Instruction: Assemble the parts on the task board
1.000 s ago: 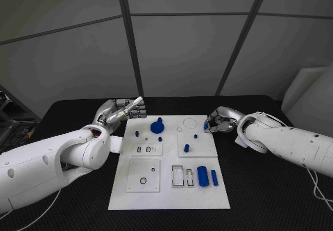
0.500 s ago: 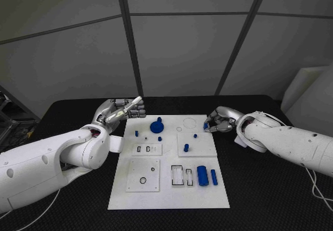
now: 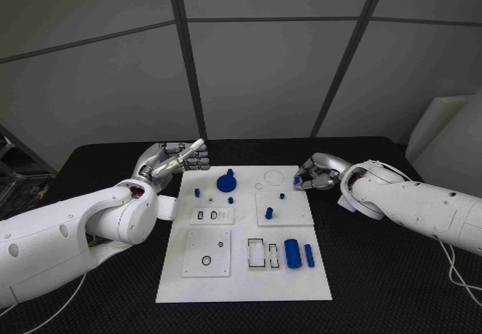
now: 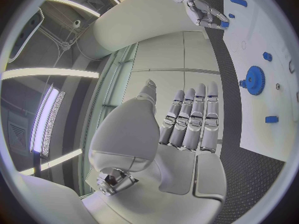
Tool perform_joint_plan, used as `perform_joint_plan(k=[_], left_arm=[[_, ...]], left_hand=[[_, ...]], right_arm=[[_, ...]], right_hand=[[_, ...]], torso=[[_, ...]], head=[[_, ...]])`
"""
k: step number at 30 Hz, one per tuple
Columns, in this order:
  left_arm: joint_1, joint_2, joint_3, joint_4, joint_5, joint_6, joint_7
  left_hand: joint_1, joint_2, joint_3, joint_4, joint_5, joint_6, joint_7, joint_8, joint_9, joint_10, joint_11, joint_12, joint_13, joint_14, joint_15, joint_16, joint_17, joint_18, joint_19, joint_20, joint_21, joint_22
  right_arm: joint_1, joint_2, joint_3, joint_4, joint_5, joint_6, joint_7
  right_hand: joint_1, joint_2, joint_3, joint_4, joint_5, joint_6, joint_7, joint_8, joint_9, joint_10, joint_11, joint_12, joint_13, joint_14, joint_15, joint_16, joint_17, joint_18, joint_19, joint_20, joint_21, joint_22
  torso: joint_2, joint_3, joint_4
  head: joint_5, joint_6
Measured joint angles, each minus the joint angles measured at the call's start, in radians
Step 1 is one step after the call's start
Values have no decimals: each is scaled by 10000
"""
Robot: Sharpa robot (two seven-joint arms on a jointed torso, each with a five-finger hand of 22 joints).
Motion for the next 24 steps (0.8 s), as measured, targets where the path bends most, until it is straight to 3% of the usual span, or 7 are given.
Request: perform_joint_plan(k=[2, 5, 10, 17, 24], left_arm=[[0, 0, 0, -1, 0, 0, -1], [0, -3, 0, -1, 0, 0, -4], [0, -10, 0, -5, 0, 2, -8], [-6, -23, 0, -39, 0, 3, -20], [-6, -37, 0, -51, 0, 4, -45]], left_hand=[[0, 0, 0, 0, 0, 0, 0, 0, 0, 0, 0, 0, 0, 0, 0, 0, 0, 0, 0, 0, 0, 0], [0, 0, 0, 0, 0, 0, 0, 0, 0, 0, 0, 0, 0, 0, 0, 0, -1, 0, 0, 0, 0, 1], [0, 0, 0, 0, 0, 0, 0, 0, 0, 0, 0, 0, 0, 0, 0, 0, -1, 0, 0, 0, 0, 0], [0, 0, 0, 0, 0, 0, 0, 0, 0, 0, 0, 0, 0, 0, 0, 0, -2, 1, 0, 0, 0, -1], [0, 0, 0, 0, 0, 0, 0, 1, 0, 0, 0, 0, 0, 0, 0, 0, -2, 0, 0, 0, 0, -7]], right_arm=[[0, 9, 0, 0, 0, -49, -1], [-1, 12, 0, 19, 8, -172, 7], [-5, -38, 0, 258, 114, -538, 55], [-5, -280, 17, 994, 357, -1070, 66], [5, -279, 204, 2230, 445, -1435, -368]], right_hand=[[62, 63, 165, -56, -134, 155, -76, 50, 0, -11, -51, 24, -1, 9, -35, 0, 0, 1, 25, -25, 15, 0], [158, 159, 443, -146, -175, 206, -37, 113, 2, 3, -174, 81, 1, -9, -123, 0, 0, 1, 95, -95, 29, 0], [178, 180, 770, -294, -214, 236, -7, 113, -1, 2, -172, 81, 4, -10, -193, 0, -1, 1, 152, -172, 72, 0], [165, 194, 881, -364, -128, 238, -4, 112, -7, 2, -172, 80, 4, -11, -192, 0, -1, 0, 136, -187, 72, 0], [121, 237, 902, -384, -211, 240, -2, 111, -8, 2, -171, 80, 7, -11, -192, 0, -1, 0, 136, -186, 72, 0]], torso=[[0, 0, 1], [-3, -1, 3], [-6, 0, 5], [-35, -3, -17], [-94, -34, -30]], head=[[1, -2], [7, -3], [38, 4], [51, 13], [135, -9]])
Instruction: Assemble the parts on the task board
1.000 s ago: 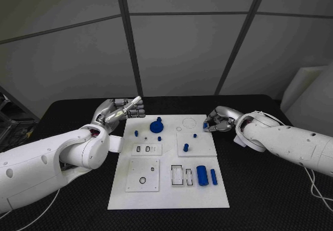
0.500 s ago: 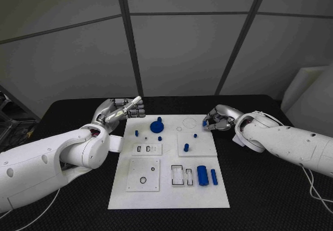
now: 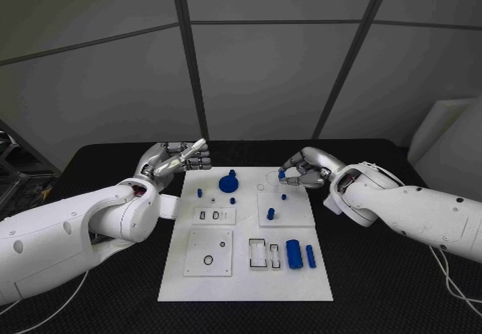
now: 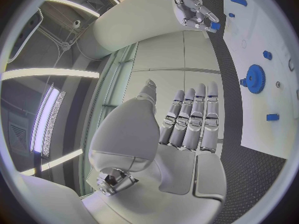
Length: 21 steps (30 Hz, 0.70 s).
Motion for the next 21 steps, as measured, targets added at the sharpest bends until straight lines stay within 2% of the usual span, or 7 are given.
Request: perform_joint_plan(k=[3, 7, 12, 17, 21], left_arm=[[0, 5, 0, -10, 0, 1, -15], [0, 63, 0, -89, 0, 4, -35], [1, 225, 0, -247, 13, 4, -48], [2, 269, -1, -349, 37, -2, -49], [2, 269, -1, -370, 48, -10, -49]], left_hand=[[0, 0, 0, 0, 0, 0, 0, 0, 0, 0, 0, -40, 0, 0, 0, -40, 0, 0, 0, 0, 0, 1], [0, 0, 0, 0, 0, 0, 0, 0, 0, 0, 0, -39, 0, 0, 0, -39, 7, 0, 0, 0, 0, 1], [0, 0, 0, 0, 0, 0, 0, 0, 0, 0, 0, -39, 0, 0, 0, -39, 9, 0, 0, 0, 0, 1], [0, 0, 0, 0, 0, 0, 0, 0, 0, 0, 0, -39, 0, 0, 0, -39, 17, 0, 0, 0, 0, 2], [0, 0, 0, 0, 0, 0, 0, 0, 0, 0, 0, -39, 0, 0, 0, -38, 17, 0, 0, 0, 0, 2]], right_arm=[[2, 226, 22, 415, -65, -98, -338], [1, 780, 45, 605, -209, -144, -802], [-21, 1585, 42, 601, -520, -135, -1303], [-165, 2148, 4, 434, -950, -125, -1788], [-242, 2408, -110, 365, -1288, -91, -2124]], right_hand=[[-10, 10, 0, 0, -2, 1, 1, 0, 0, 0, 0, 0, 1, 0, 0, 0, 0, 0, 0, 0, 0, 0], [-85, 10, 0, 0, 92, 1, 1, 0, 0, 0, 1, -1, -1, 0, 1, 0, 0, 0, 0, 0, 0, 0], [-331, -75, 36, -33, 278, 1, 1, 1, 0, 0, 1, -2, -4, 0, 1, 0, 0, 1, -33, -33, 0, -1], [-398, -142, 106, 34, 355, 1, 1, 1, 1, -36, -35, -2, -5, 0, 1, 0, 0, 1, -34, -33, 0, -1], [-409, -152, 106, 34, 357, -1, -1, 2, 1, -37, -35, -2, -4, 0, 1, 0, -1, 0, -34, -33, 0, -1]], torso=[[-29, -7, 0], [-77, -16, 0], [-143, -37, 55], [-201, -67, 119], [-232, -94, 153]], head=[[73, -22], [203, -43], [295, -82], [356, -143], [402, -205]])
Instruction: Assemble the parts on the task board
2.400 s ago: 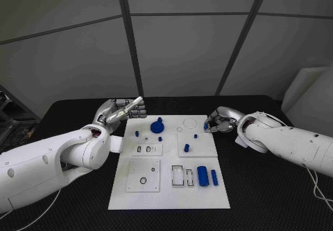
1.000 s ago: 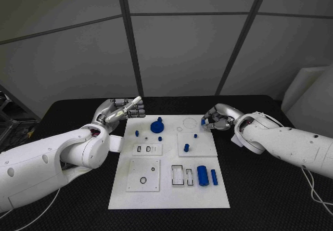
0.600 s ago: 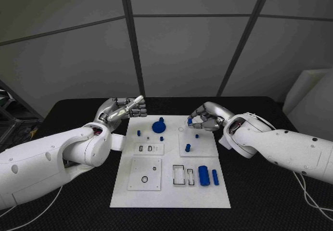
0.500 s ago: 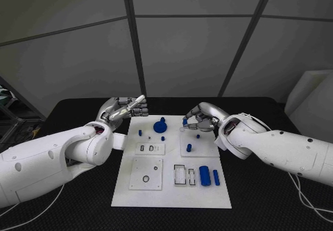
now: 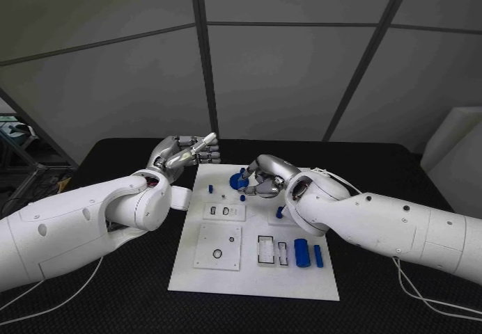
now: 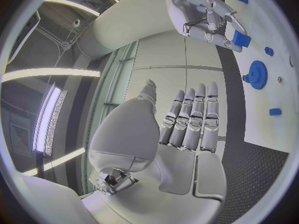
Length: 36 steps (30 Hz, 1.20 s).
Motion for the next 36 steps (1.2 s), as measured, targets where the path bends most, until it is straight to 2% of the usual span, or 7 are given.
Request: perform_joint_plan(k=[4, 9, 18, 19, 25, 36], left_arm=[[0, 0, 0, -13, 10, -7, 0], [1, 6, 0, -16, 21, -15, 0], [1, 25, 0, -35, 32, -22, 0], [1, 27, 0, -38, 34, -22, 0], [1, 32, 0, -48, 37, -23, 0], [1, 27, 0, -55, 42, -20, -6]], left_hand=[[0, 0, 0, 0, 0, 0, 0, 0, 0, 0, 0, 0, 0, 0, 0, 0, 0, 0, 0, 0, 0, -7], [0, 0, 0, 0, 0, 0, 0, 0, 0, 0, 0, 0, 0, 0, 0, 0, -1, 0, 0, 0, 0, -8], [0, 0, 0, 0, 0, 0, 0, 0, 0, 0, 0, 0, 0, 0, 0, 0, -2, 0, 0, 0, 0, -7], [0, 0, 0, 0, 0, 0, 0, 1, 0, 0, 0, 0, 0, 0, 0, 0, -2, 0, 0, 0, 0, -7], [0, 0, 0, 0, 0, 0, 0, 1, 0, 0, 0, 0, 0, 0, 0, 1, -3, 0, 0, 0, 0, -7], [0, 0, 0, 0, 0, 36, 36, 1, 0, 0, 0, 0, 0, 0, 0, 1, 8, 0, 0, 0, 0, -6]], right_arm=[[-109, 194, -117, -8, -362, 84, -278], [-258, 337, -191, -33, -768, 183, -538], [-437, 581, -235, -184, -1276, 256, -809], [-452, 609, -249, -195, -1327, 265, -827], [-532, 685, -347, -271, -1516, 328, -894], [-604, 768, -359, -325, -1710, 395, -936]], right_hand=[[-55, -55, 124, 125, 0, -1, -1, 2, 4, 0, 0, 0, 0, 0, 0, 0, 0, 0, 0, 0, 0, 0], [-94, -94, 124, 125, 0, -3, -3, 2, 8, 0, 1, 0, 0, 0, 0, 0, 6, 0, 0, 0, 0, 0], [-135, -138, 124, 127, 68, -13, -13, 2, 45, 0, 1, 0, 0, 0, 1, 0, 7, 0, 0, 0, 0, 8], [-152, -155, 163, 166, 74, -14, -14, 2, 149, 0, 1, 0, 0, 0, 1, 0, 7, 0, 0, 0, 0, 8], [-185, -190, 190, 195, 75, -19, -19, 1, 157, 0, 1, -1, 0, 0, 1, 0, 6, 0, 0, 0, 0, 6], [-223, -229, 188, 196, 74, -1, -1, -14, 294, 1, 2, -1, 0, 0, 1, 0, 5, 0, -1, 1, 0, 5]], torso=[[-5, -1, 2], [-2, -1, 3], [10, 15, 3], [11, 18, 3], [11, 18, 1], [11, 18, -10]], head=[[40, -22], [91, -56], [151, -86], [151, -87], [127, -107], [136, -174]])
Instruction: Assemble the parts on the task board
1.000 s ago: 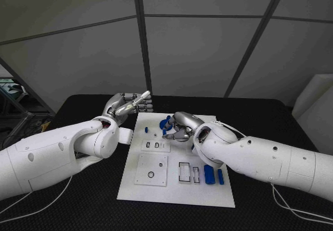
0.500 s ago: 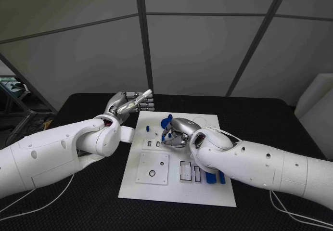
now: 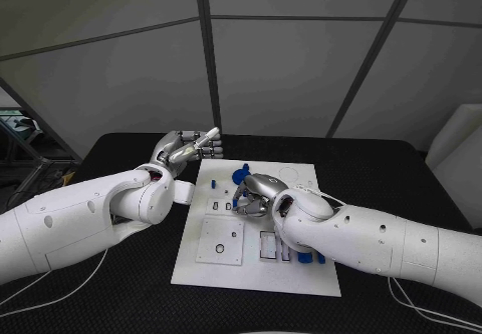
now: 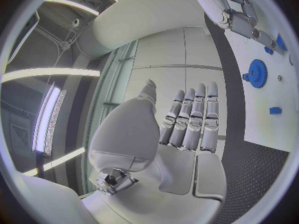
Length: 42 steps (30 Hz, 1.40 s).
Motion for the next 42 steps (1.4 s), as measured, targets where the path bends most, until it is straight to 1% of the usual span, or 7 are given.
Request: perform_joint_plan(k=[7, 12, 19, 27, 30, 38, 42], left_arm=[[0, -12, 0, -4, 5, 1, -7], [0, -17, 0, -9, 6, 1, -11], [0, -23, 0, -14, 7, 1, -16], [0, -27, 0, -2, 8, 1, -20], [0, -31, 0, -2, 10, 1, -21], [0, -31, 0, -8, 12, 3, -25], [0, -31, 0, -10, 12, 3, -28]], left_hand=[[0, 0, 0, 0, 0, 0, 0, 0, 0, 0, 0, 0, 0, 0, 0, 0, -1, 0, 0, 0, 0, 1], [0, 0, 0, 0, 0, 0, 0, 1, 0, 0, 0, 0, 0, 0, 0, 0, -2, 1, 0, 0, 0, 1], [0, 0, 0, 0, 0, 0, 0, 1, 0, 0, 0, 0, 0, 0, 0, 0, -2, 0, 0, 0, 0, 2], [0, 0, 0, 0, 0, 0, 0, 2, 0, 0, 0, 0, 0, 0, 0, 0, -3, 1, 0, 0, 0, 2], [0, 0, 0, 0, 0, 0, 0, 2, 0, 0, 0, 0, 0, 0, 0, 0, -3, 0, 0, 0, 0, 2], [0, 0, 0, 0, 0, 0, 0, 2, 0, 0, 0, 0, 0, 0, 0, 0, -4, 0, 0, 0, 0, 3], [0, 0, 0, 0, 0, 0, 0, 2, 0, 0, 0, 0, 0, 0, 0, 0, -4, 0, 0, 0, 0, 3]], right_arm=[[-17, 4, 5, -8, -70, 6, 0], [-23, 5, 6, -9, -102, 20, 1], [-27, 12, 6, -12, -126, 50, 0], [-60, 32, -14, -31, -140, 111, -64], [-58, 35, -9, -37, -146, 125, -89], [-54, 57, -6, -64, -156, 127, -127], [-54, 62, -6, -74, -160, 121, -137]], right_hand=[[-39, -39, 32, -33, -1, 1, 1, -20, 0, 0, 0, -49, 0, 0, 0, 0, 0, 0, 0, 0, 0, -1], [-83, -167, 54, -55, -1, 2, -1, -105, 2, 0, 0, -88, 0, 0, 0, 0, -1, 0, 0, 0, 0, -1], [-237, -321, 94, -38, 0, 10, -113, -262, -28, 38, 38, -201, 0, 0, 0, 0, -1, 0, 0, 0, 0, -1], [-418, -498, 147, 16, -28, -440, 131, -454, -136, 20, 163, -430, 0, 37, 109, 0, -2, 0, -106, 106, -42, -2], [-470, -550, 147, 16, -28, -571, 147, -491, -133, 18, 236, -492, 0, 2, 145, 0, -2, 0, -107, 107, -42, -2], [-565, -646, 171, 88, -125, -718, 219, -520, -136, 55, 270, -513, 0, 1, 216, 0, -3, 0, -106, 182, -42, -3], [-589, -669, 160, 113, -187, -751, 193, -520, -136, 49, 276, -529, 0, 1, 216, 0, -3, 0, -140, 217, -81, -3]], torso=[[-2, -1, 0], [-5, -3, 1], [-5, -4, 5], [-4, -4, 10], [-4, -4, 12], [-4, -1, 12], [-4, 0, 12]], head=[[1, -29], [-6, -36], [-9, -46], [-25, -59], [-24, -62], [-10, -63], [-9, -63]])
